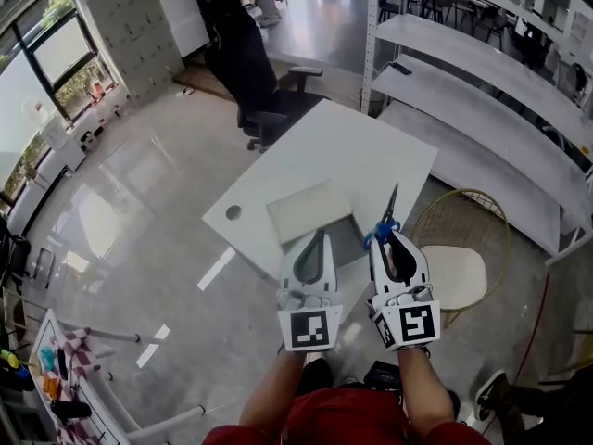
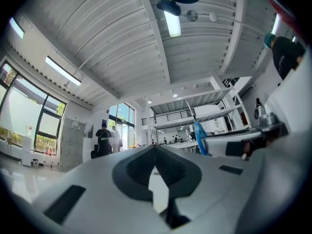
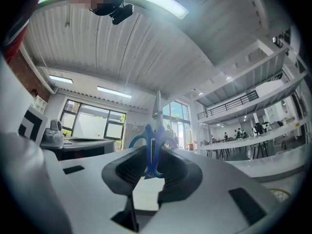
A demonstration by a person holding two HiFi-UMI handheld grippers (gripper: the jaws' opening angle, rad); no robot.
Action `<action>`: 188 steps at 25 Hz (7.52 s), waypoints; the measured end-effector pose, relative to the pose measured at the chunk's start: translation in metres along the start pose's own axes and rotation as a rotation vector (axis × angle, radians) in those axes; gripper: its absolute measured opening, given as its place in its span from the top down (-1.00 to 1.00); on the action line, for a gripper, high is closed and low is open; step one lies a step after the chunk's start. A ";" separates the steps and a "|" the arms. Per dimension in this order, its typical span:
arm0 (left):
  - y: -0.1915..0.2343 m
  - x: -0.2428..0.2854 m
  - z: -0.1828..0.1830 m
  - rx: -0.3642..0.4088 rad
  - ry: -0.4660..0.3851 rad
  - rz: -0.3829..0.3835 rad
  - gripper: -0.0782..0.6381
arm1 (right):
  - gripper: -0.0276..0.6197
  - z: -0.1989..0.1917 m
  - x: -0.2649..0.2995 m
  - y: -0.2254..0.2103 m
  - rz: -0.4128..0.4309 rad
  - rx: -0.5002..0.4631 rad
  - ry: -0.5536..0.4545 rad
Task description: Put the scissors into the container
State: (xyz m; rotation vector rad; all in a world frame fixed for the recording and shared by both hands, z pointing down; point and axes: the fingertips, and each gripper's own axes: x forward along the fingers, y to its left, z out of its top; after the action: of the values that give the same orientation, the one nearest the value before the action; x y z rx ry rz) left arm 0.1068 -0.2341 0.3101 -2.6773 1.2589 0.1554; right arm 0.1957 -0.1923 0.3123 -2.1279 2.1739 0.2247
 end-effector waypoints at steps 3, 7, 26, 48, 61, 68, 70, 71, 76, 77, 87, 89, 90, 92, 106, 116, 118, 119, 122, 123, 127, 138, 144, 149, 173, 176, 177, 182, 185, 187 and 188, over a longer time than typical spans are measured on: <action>0.020 0.009 0.000 -0.009 -0.009 0.006 0.76 | 0.65 0.002 0.022 0.007 0.002 -0.014 -0.008; 0.038 0.017 -0.003 -0.010 -0.015 0.022 0.76 | 0.65 0.001 0.040 0.010 0.005 -0.022 -0.015; 0.068 0.031 -0.012 0.031 0.031 0.196 0.76 | 0.65 -0.023 0.087 0.003 0.191 -0.023 0.035; 0.104 -0.002 -0.021 0.097 0.049 0.295 0.76 | 0.65 -0.131 0.109 0.069 0.539 -0.332 0.363; 0.120 -0.012 -0.037 0.083 0.073 0.349 0.76 | 0.65 -0.209 0.100 0.088 0.766 -0.610 0.572; 0.123 -0.010 -0.040 0.087 0.083 0.353 0.76 | 0.65 -0.245 0.097 0.080 0.903 -0.807 0.694; 0.123 -0.011 -0.041 0.088 0.085 0.352 0.76 | 0.65 -0.252 0.095 0.081 0.924 -0.829 0.722; 0.123 -0.012 -0.042 0.085 0.084 0.350 0.76 | 0.65 -0.256 0.094 0.081 0.931 -0.839 0.733; 0.119 -0.013 -0.045 0.091 0.093 0.339 0.76 | 0.65 -0.275 0.085 0.078 0.978 -0.898 0.803; 0.119 -0.013 -0.046 0.085 0.096 0.340 0.76 | 0.65 -0.280 0.084 0.076 0.986 -0.914 0.821; 0.121 -0.009 -0.054 0.071 0.114 0.333 0.76 | 0.65 -0.315 0.080 0.064 1.041 -0.979 0.973; 0.123 -0.007 -0.055 0.065 0.111 0.335 0.76 | 0.65 -0.321 0.081 0.064 1.047 -0.997 0.997; 0.124 -0.007 -0.056 0.065 0.112 0.336 0.76 | 0.65 -0.324 0.083 0.064 1.049 -1.005 1.007; 0.126 -0.006 -0.057 0.061 0.114 0.338 0.76 | 0.65 -0.330 0.087 0.064 1.054 -1.020 1.022; 0.135 -0.005 -0.065 0.045 0.129 0.337 0.76 | 0.65 -0.360 0.087 0.067 1.083 -0.976 1.136; 0.141 -0.010 -0.069 0.036 0.135 0.337 0.76 | 0.64 -0.374 0.077 0.063 1.079 -0.994 1.219; 0.141 -0.009 -0.070 0.042 0.137 0.334 0.76 | 0.64 -0.375 0.078 0.063 1.079 -1.013 1.231; 0.142 -0.008 -0.069 0.049 0.136 0.331 0.76 | 0.64 -0.375 0.079 0.063 1.080 -1.024 1.234; 0.139 -0.010 -0.072 0.021 0.142 0.336 0.76 | 0.64 -0.377 0.076 0.063 1.084 -1.037 1.242; 0.139 -0.011 -0.073 0.002 0.143 0.340 0.76 | 0.64 -0.377 0.076 0.062 1.082 -1.039 1.243; 0.143 -0.011 -0.073 -0.019 0.127 0.351 0.76 | 0.61 -0.379 0.084 0.065 1.056 -1.040 1.228; 0.132 -0.006 -0.059 0.020 0.092 0.331 0.76 | 0.53 -0.373 0.079 0.060 1.035 -0.978 1.223; 0.128 -0.004 -0.060 0.038 0.103 0.322 0.76 | 0.50 -0.366 0.084 0.059 1.022 -0.932 1.202; 0.127 -0.007 -0.059 0.024 0.100 0.324 0.76 | 0.50 -0.351 0.083 0.064 1.009 -0.880 1.166; 0.110 0.000 -0.066 0.001 0.115 0.298 0.76 | 0.52 -0.275 0.082 0.073 0.790 -0.616 0.857; 0.107 0.000 -0.066 0.001 0.114 0.289 0.76 | 0.52 -0.265 0.079 0.074 0.760 -0.594 0.822; 0.105 0.000 -0.067 -0.002 0.113 0.286 0.76 | 0.52 -0.261 0.078 0.074 0.748 -0.582 0.810; 0.099 0.002 -0.065 -0.001 0.112 0.268 0.76 | 0.52 -0.234 0.079 0.072 0.681 -0.503 0.727; 0.094 0.005 -0.064 0.002 0.111 0.251 0.76 | 0.52 -0.212 0.078 0.067 0.622 -0.432 0.659; 0.090 0.008 -0.064 -0.005 0.114 0.240 0.76 | 0.52 -0.198 0.079 0.063 0.594 -0.395 0.616; 0.089 0.010 -0.063 -0.006 0.112 0.235 0.76 | 0.52 -0.191 0.080 0.061 0.582 -0.381 0.596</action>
State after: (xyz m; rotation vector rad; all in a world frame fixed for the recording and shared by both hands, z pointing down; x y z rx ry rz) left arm 0.0459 -0.3101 0.3596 -2.5671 1.6086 0.0404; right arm 0.1396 -0.3024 0.4898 -1.8074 3.3171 0.0377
